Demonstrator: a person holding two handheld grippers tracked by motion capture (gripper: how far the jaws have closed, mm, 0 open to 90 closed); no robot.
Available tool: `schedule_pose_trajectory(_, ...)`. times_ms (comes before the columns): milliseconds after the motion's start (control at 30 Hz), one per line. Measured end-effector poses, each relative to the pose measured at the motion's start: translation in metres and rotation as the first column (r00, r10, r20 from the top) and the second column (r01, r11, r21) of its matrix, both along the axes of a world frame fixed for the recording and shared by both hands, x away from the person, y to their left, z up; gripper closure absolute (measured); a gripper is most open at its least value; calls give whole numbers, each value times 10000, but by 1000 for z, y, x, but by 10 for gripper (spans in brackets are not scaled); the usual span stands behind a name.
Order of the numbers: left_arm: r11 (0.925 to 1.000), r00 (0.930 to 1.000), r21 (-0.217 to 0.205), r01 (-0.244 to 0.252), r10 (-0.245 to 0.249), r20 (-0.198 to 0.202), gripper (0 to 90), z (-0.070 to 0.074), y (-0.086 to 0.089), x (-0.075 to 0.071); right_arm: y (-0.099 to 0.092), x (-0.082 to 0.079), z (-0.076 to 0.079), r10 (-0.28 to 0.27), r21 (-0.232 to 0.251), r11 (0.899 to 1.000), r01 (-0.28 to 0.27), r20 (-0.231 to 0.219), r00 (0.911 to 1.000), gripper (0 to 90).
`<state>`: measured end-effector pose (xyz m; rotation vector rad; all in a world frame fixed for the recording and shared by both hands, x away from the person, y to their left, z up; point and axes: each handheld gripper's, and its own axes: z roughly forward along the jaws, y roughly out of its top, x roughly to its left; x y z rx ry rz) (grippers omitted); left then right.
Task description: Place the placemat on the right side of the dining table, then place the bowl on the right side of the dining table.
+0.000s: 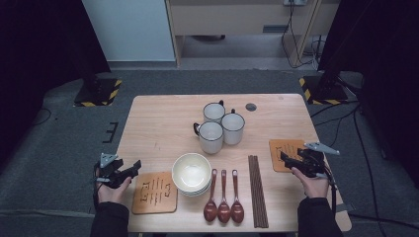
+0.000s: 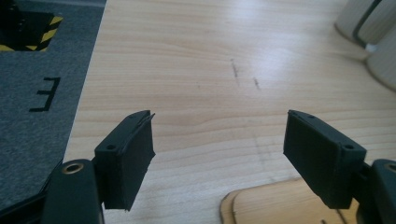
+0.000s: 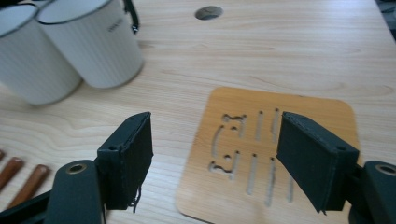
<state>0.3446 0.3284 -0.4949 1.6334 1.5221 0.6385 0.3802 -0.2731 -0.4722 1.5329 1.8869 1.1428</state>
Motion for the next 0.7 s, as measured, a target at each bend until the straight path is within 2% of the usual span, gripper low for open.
schedule_pose_trajectory(400,9990,9963,-218,387,-368,780,245,18,-8,-6,23,-5,25,763,355,9963,-784,589,9953,263)
schedule_pose_trajectory(700,9958,9892,-518,761,-689,1295,269,35,-17,-12,36,-9,38,1045,561,9924,-1099,920,9903,273)
